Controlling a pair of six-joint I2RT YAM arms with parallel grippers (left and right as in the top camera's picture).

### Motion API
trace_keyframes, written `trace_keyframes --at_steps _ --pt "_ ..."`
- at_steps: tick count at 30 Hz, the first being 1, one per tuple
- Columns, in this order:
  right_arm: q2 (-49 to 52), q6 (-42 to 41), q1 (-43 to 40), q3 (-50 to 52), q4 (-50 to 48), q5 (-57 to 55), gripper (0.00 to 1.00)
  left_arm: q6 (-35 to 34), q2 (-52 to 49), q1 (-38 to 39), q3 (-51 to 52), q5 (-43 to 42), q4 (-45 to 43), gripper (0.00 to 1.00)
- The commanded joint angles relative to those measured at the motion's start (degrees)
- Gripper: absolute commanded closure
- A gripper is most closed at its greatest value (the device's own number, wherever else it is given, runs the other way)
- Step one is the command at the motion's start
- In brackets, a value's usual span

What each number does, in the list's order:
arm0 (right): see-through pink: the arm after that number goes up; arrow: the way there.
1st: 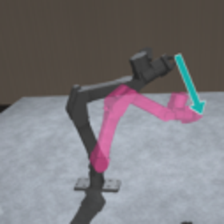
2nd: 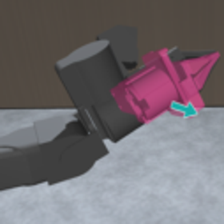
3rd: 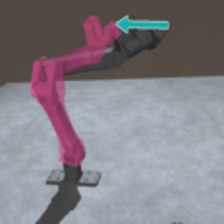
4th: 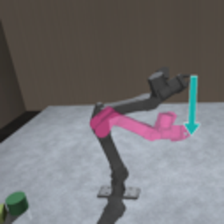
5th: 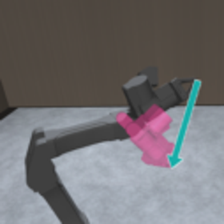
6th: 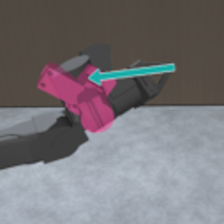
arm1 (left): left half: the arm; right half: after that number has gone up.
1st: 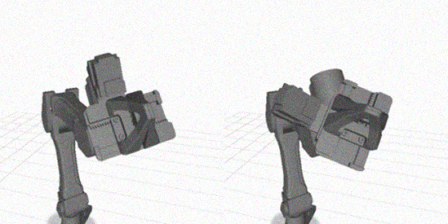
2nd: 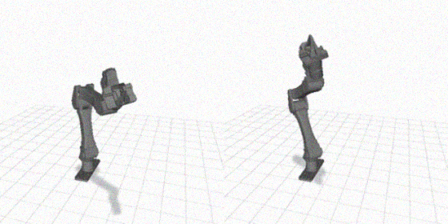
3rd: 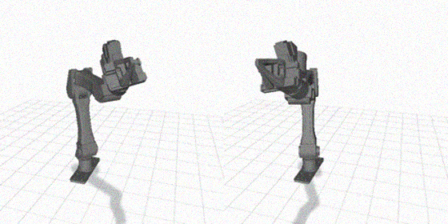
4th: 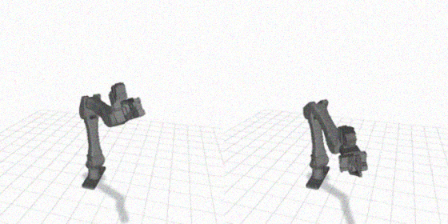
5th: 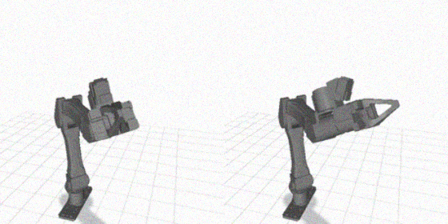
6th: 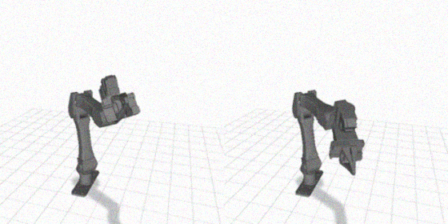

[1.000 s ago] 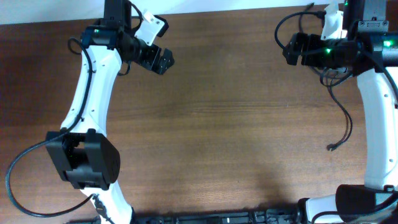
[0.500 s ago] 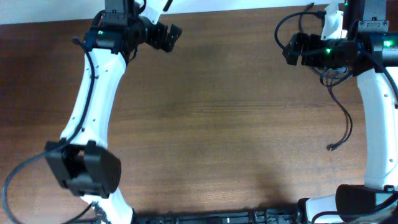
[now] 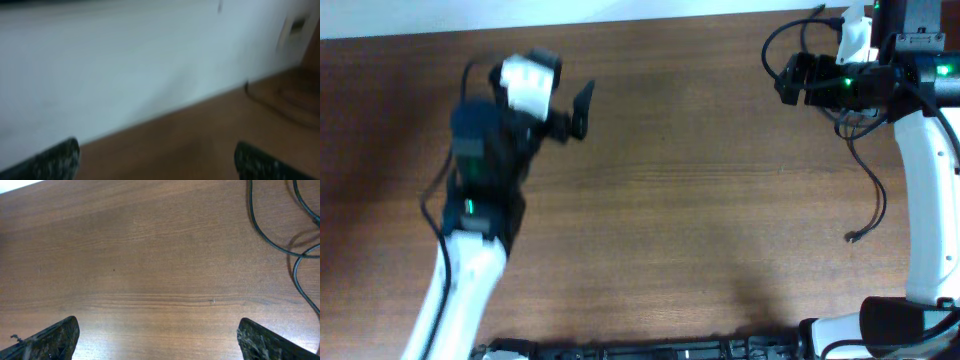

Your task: Untangle cables

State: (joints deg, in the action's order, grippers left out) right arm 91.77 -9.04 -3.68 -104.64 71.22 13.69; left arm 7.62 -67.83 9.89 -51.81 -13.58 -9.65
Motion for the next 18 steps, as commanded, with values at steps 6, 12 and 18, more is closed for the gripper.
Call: trace_keyframes --at_steps 6,12,18 --pt "-1.29 0.22 0.31 -0.44 -0.04 0.7 0.01 -1.99 28.44 -0.2 33.79 4.33 -22.69 0.01" --pt "-1.29 0.22 0.28 -0.44 -0.04 0.7 0.01 -2.01 40.65 -0.37 45.79 10.45 -26.71 0.01" --pt "-1.29 0.22 0.28 -0.44 -0.04 0.7 0.01 -2.01 50.27 -1.29 51.3 11.65 -22.58 0.01"
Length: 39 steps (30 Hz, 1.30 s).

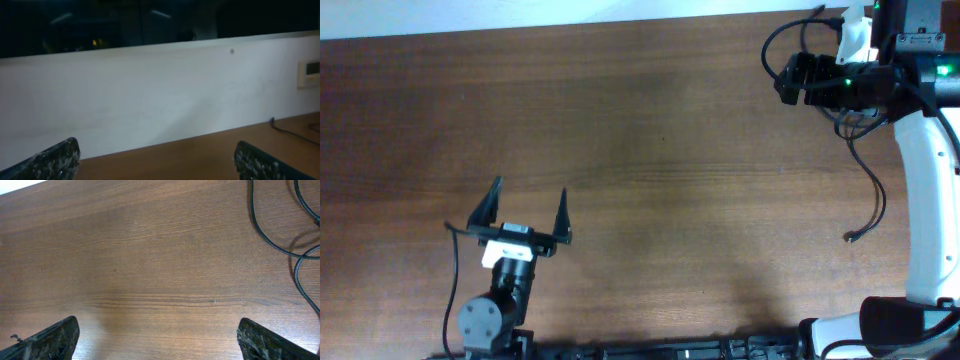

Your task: Untangle cables

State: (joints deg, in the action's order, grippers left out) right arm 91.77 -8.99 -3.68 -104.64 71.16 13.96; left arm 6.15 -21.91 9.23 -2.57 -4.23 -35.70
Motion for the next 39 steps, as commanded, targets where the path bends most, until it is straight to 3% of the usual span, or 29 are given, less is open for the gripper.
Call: trace_keyframes --at_steps 1,18,39 --pt "-1.29 0.17 0.28 -0.44 0.02 0.44 0.01 -0.55 5.44 -0.81 2.05 2.58 5.4 0.01" --pt "-1.29 0.17 0.28 -0.44 0.02 0.44 0.01 -1.01 21.64 -9.18 2.05 2.34 40.61 0.01" --pt "-1.29 0.17 0.31 -0.44 0.02 0.44 0.01 -0.96 21.62 -10.08 2.05 4.9 40.57 0.01"
